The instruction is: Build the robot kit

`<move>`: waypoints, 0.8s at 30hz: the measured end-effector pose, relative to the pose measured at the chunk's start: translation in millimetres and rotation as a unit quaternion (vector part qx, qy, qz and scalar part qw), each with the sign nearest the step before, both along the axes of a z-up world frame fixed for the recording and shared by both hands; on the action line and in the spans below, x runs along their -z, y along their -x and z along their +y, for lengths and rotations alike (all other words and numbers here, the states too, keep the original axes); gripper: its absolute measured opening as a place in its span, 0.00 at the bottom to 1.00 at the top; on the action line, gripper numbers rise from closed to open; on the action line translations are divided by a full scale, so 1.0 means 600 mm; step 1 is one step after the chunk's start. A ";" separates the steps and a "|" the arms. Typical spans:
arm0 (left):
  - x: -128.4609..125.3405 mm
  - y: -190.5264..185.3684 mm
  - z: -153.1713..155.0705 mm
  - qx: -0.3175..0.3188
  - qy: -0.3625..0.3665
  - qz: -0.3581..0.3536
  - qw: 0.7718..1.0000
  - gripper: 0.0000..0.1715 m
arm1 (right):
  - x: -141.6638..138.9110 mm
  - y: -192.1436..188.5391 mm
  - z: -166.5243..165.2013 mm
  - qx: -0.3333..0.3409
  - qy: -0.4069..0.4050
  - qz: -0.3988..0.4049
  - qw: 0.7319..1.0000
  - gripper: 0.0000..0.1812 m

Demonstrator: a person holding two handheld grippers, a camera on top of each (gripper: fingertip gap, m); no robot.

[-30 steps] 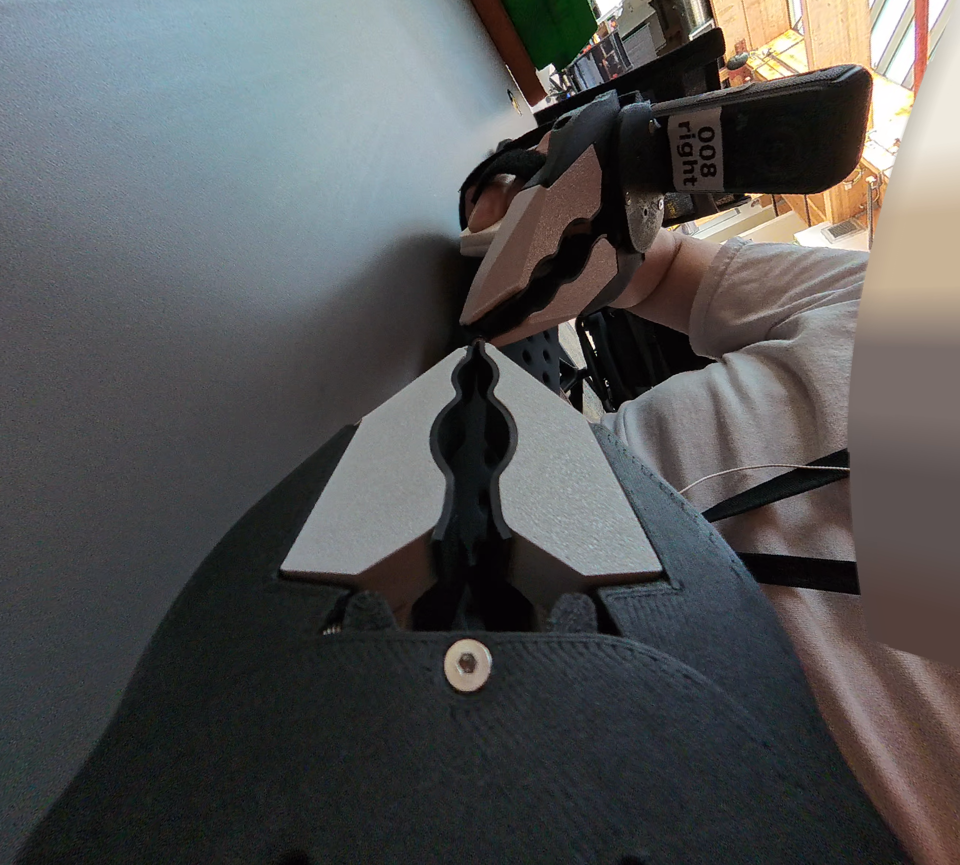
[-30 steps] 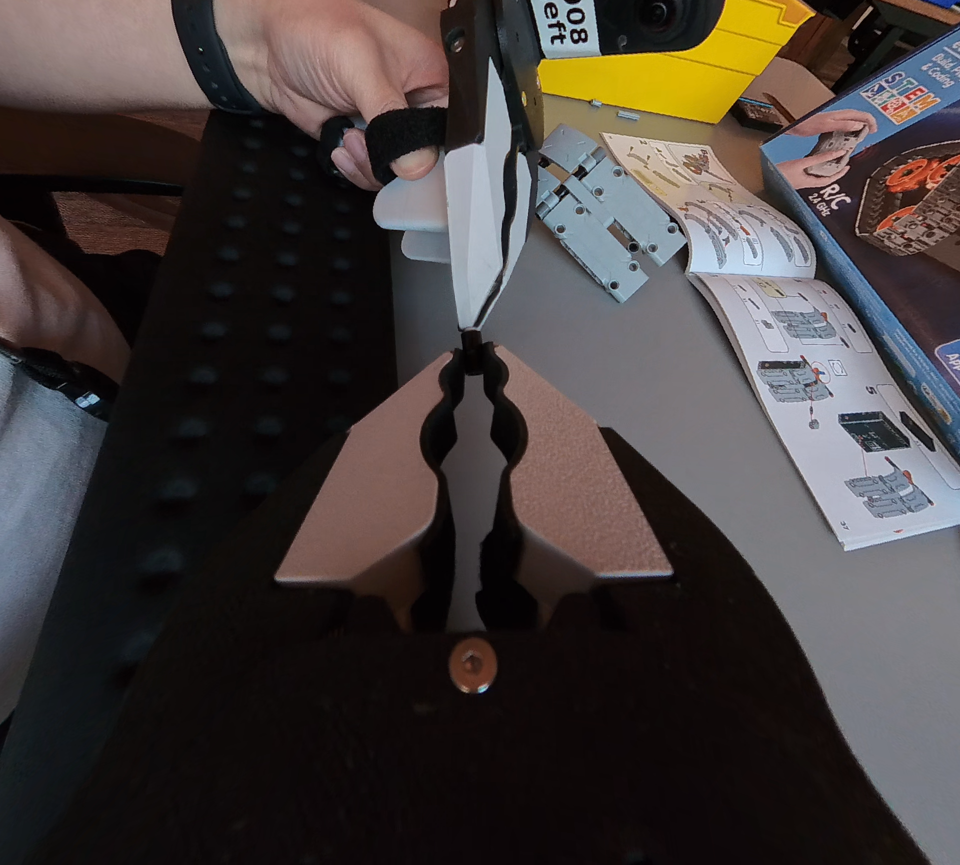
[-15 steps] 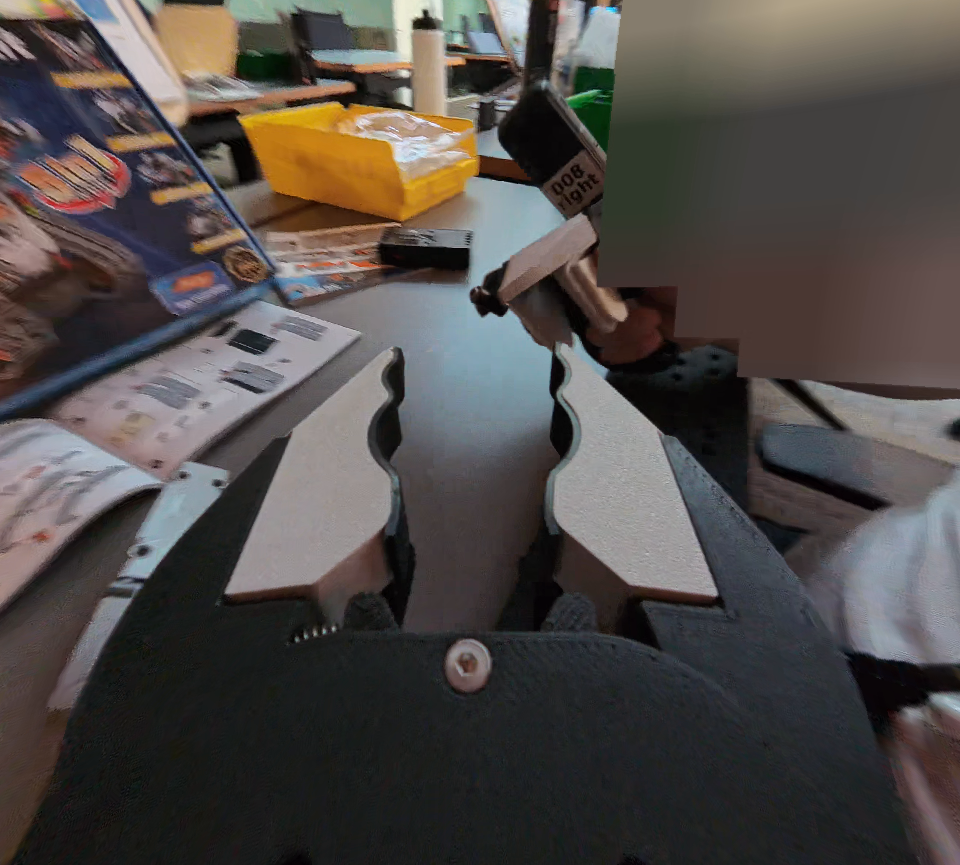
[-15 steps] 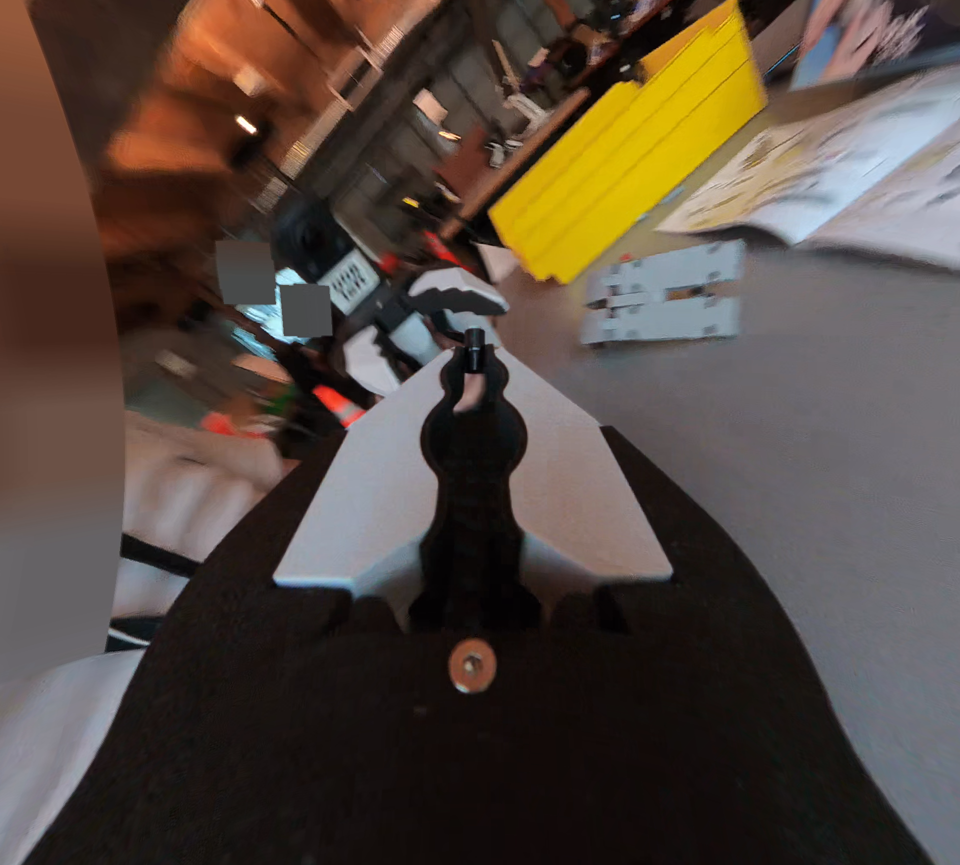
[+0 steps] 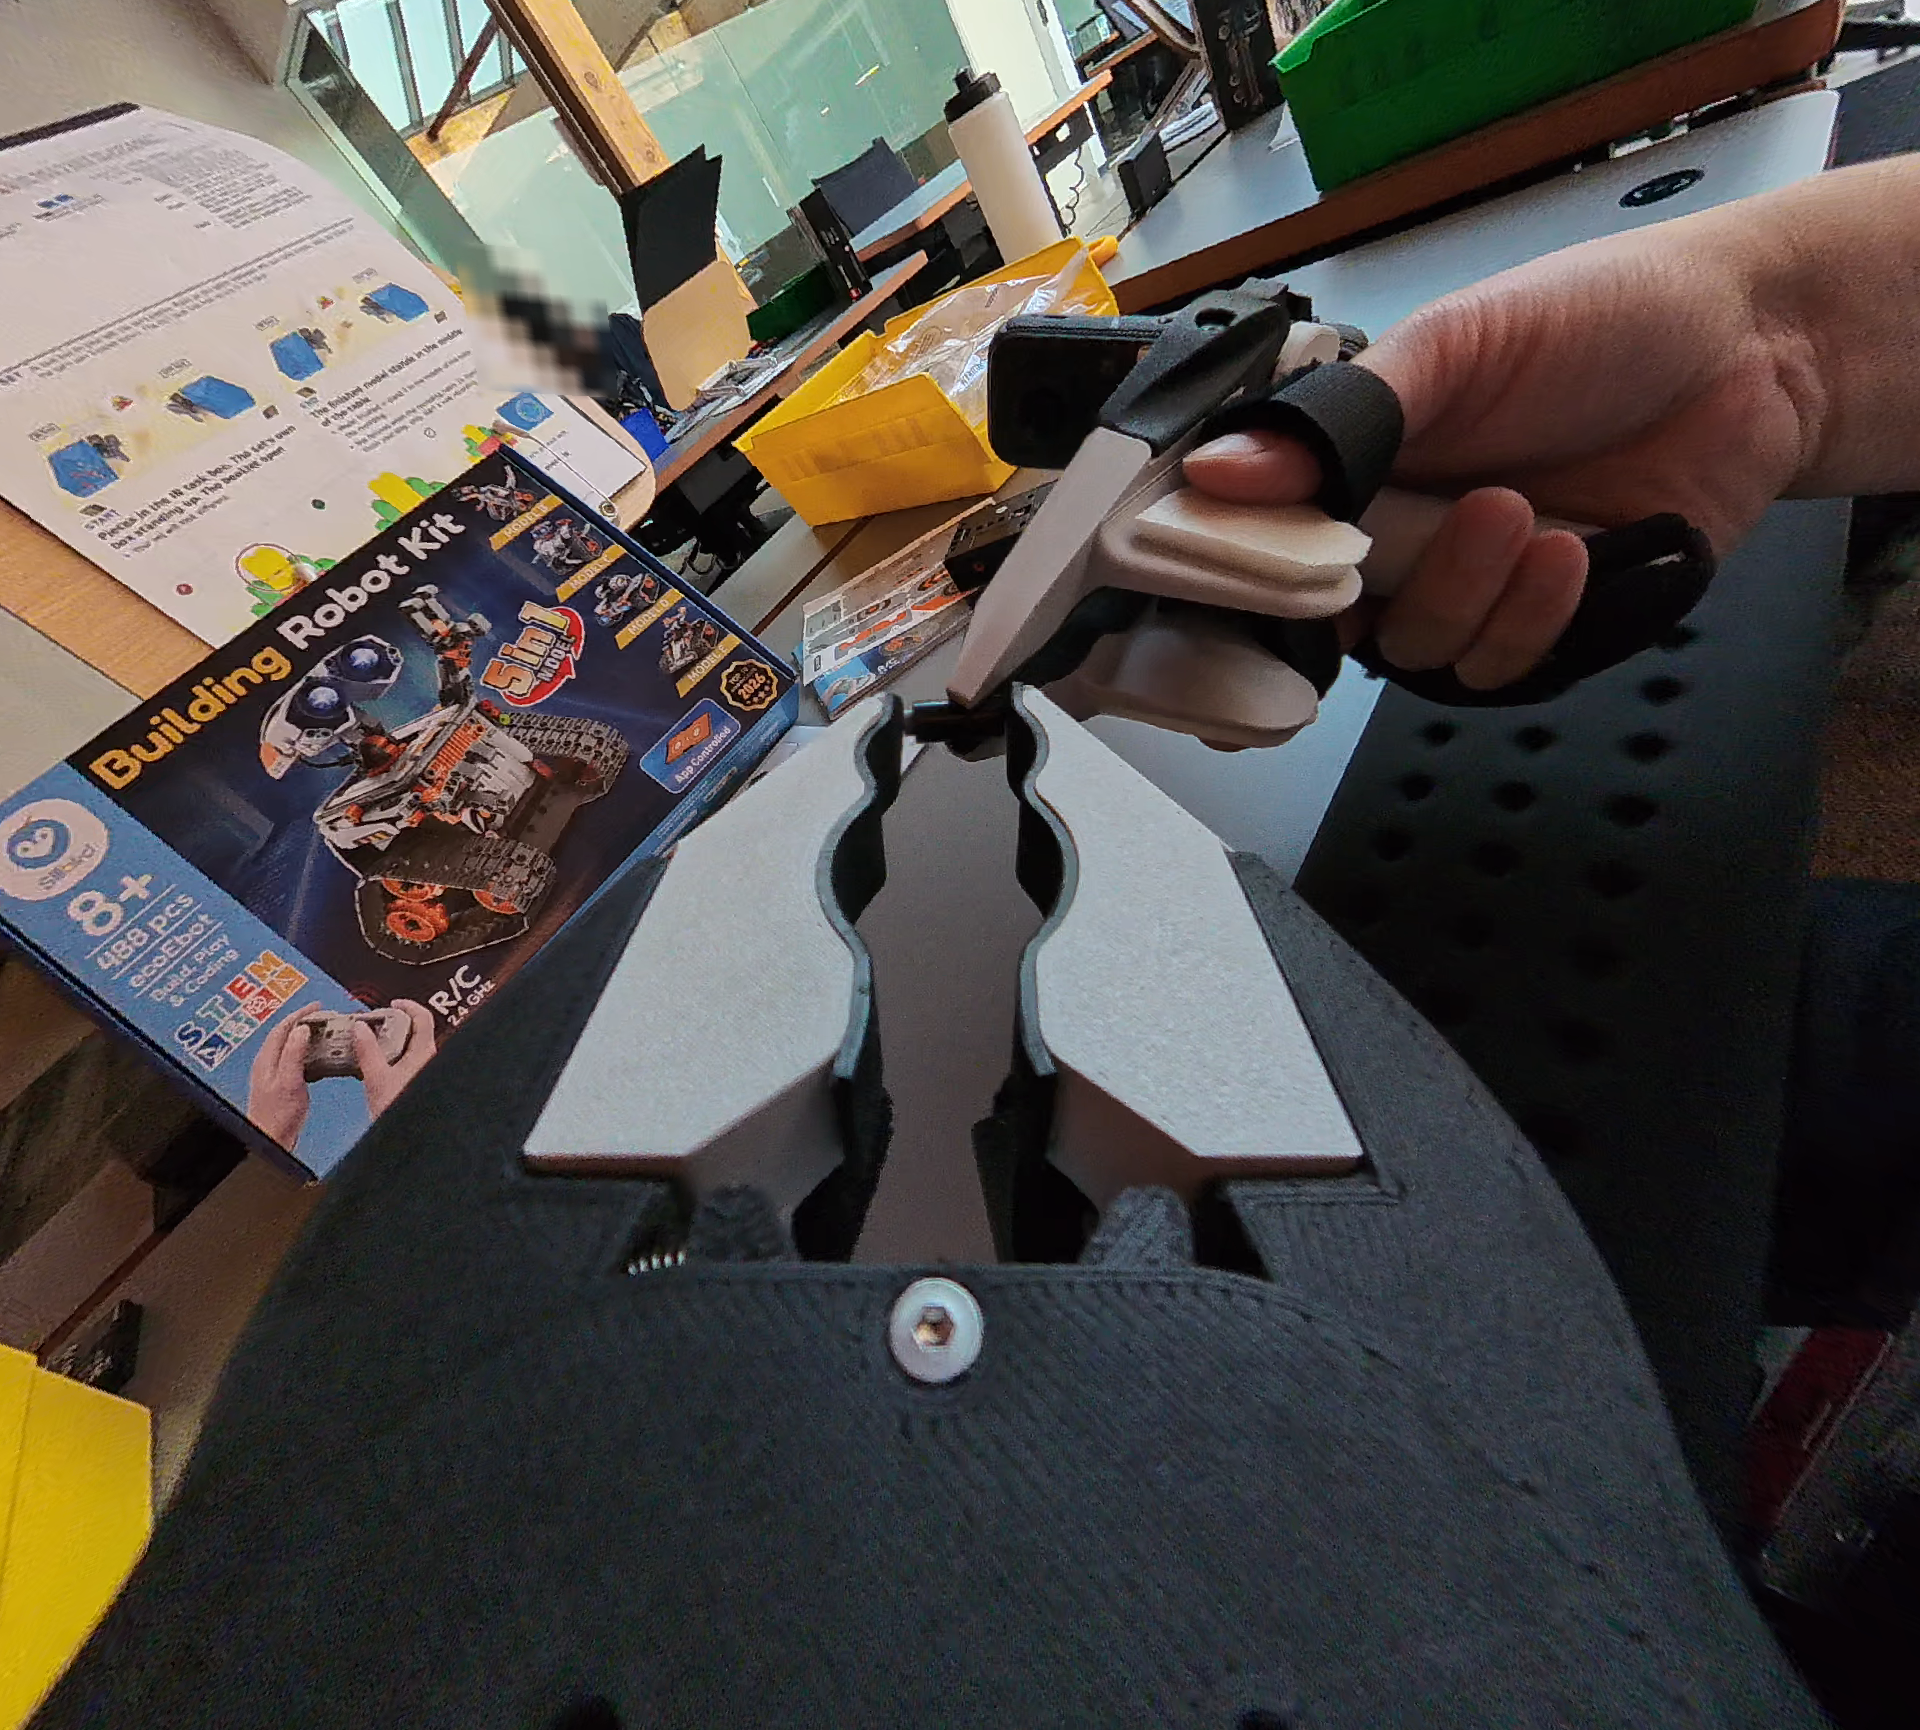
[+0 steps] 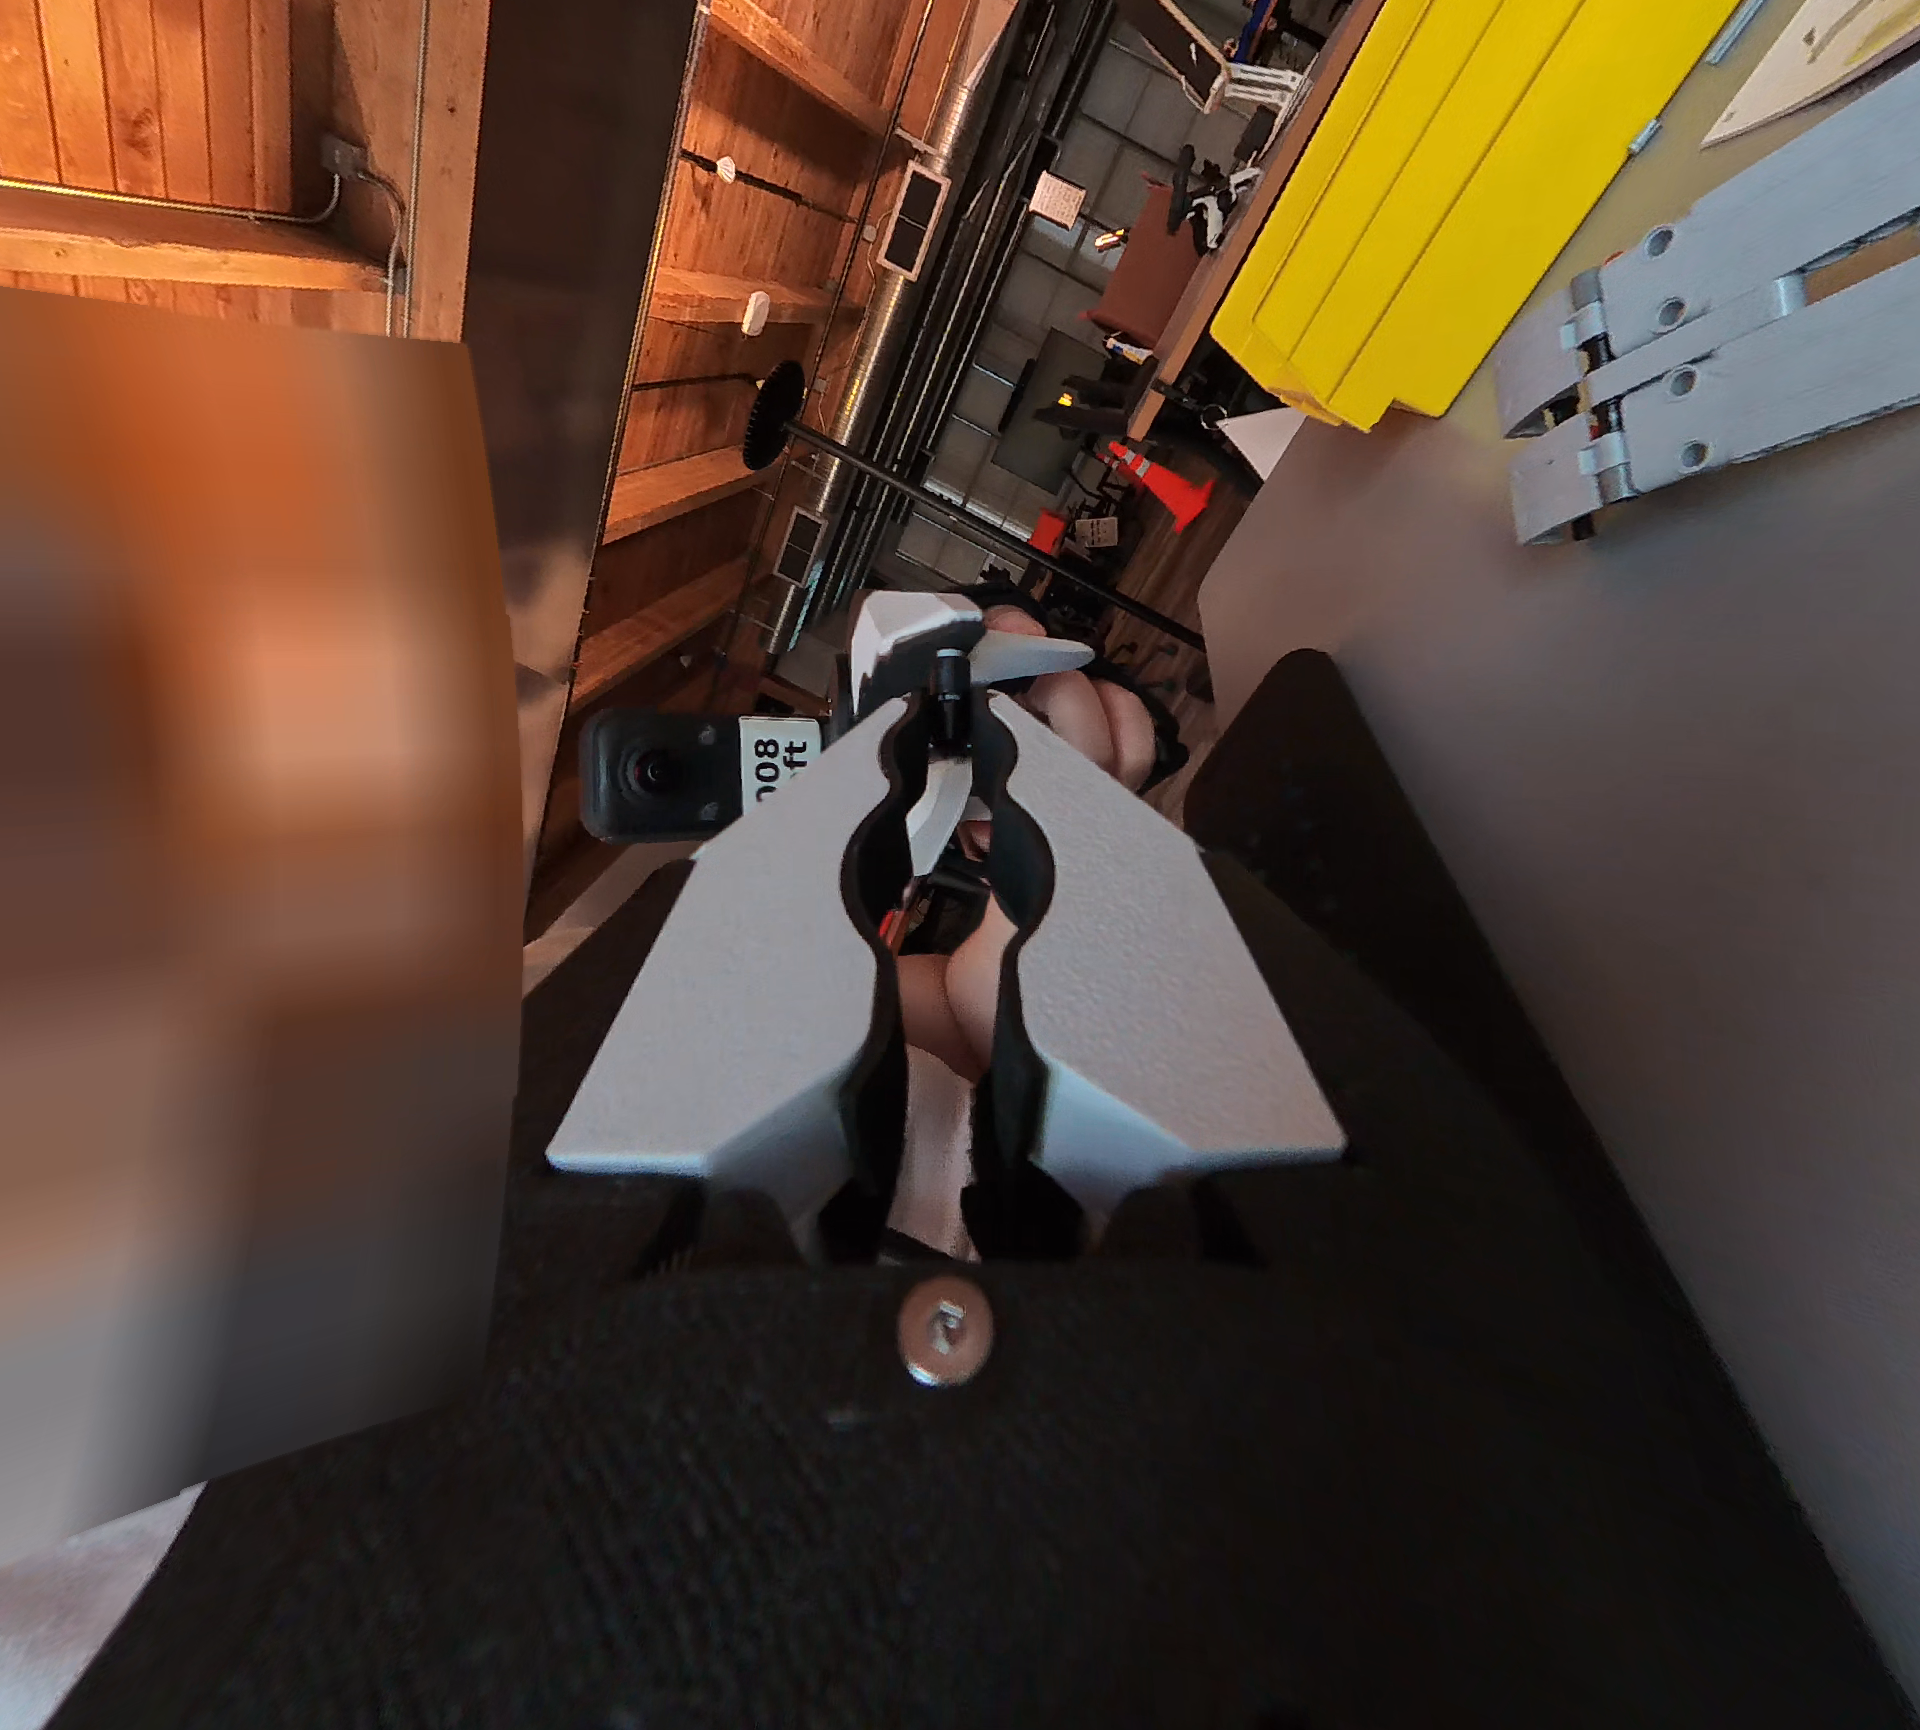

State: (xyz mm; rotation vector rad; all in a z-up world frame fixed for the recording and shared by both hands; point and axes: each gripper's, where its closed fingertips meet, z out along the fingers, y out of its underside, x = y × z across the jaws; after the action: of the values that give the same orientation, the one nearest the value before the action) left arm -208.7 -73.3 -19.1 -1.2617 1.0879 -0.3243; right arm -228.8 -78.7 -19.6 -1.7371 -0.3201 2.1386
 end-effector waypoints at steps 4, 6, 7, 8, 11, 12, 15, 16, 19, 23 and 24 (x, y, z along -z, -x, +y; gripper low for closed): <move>0.001 0.008 -0.003 -0.005 0.007 -0.002 1.000 0.10 | -0.001 0.009 -0.003 0.002 0.006 0.002 1.000 0.04; 0.002 0.015 -0.005 -0.003 0.027 -0.010 1.000 0.10 | -0.001 0.016 -0.005 0.001 0.007 0.004 1.000 0.04; 0.004 0.019 -0.006 -0.003 0.032 -0.012 0.999 0.10 | 0.001 0.020 -0.006 0.000 0.008 0.002 1.000 0.04; 0.009 0.024 -0.007 -0.006 0.037 -0.009 0.999 0.10 | 0.005 0.025 -0.006 -0.001 0.006 -0.004 1.000 0.04; 0.036 0.041 -0.007 -0.014 0.080 -0.004 0.997 0.10 | 0.031 0.043 -0.007 -0.011 -0.021 -0.043 0.999 0.04; 0.047 0.049 -0.009 -0.015 0.109 -0.011 0.994 0.10 | 0.042 0.050 -0.009 -0.021 -0.033 -0.060 0.997 0.04; 0.084 0.113 0.002 -0.053 0.229 -0.034 0.971 0.22 | 0.053 0.064 0.000 -0.017 -0.117 -0.101 0.988 0.04; 0.097 0.147 0.011 -0.077 0.272 -0.039 0.958 0.15 | 0.052 0.061 0.013 0.004 -0.172 -0.122 0.977 0.04; 0.145 0.265 0.059 -0.196 0.347 -0.012 0.917 0.06 | 0.056 0.044 0.070 0.077 -0.361 -0.216 0.904 0.04; 0.165 0.325 0.134 -0.286 0.337 0.026 0.896 0.06 | 0.063 0.034 0.117 0.104 -0.492 -0.280 0.818 0.04; 0.172 0.321 0.148 -0.286 0.348 0.031 0.892 0.07 | 0.065 0.037 0.116 0.098 -0.491 -0.276 0.821 0.04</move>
State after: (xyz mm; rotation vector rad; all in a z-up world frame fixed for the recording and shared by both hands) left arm -401.4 15.2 -122.2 -2.1790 0.6003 -0.2225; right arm -250.7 -9.3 -58.8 -1.5405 -1.1026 0.9176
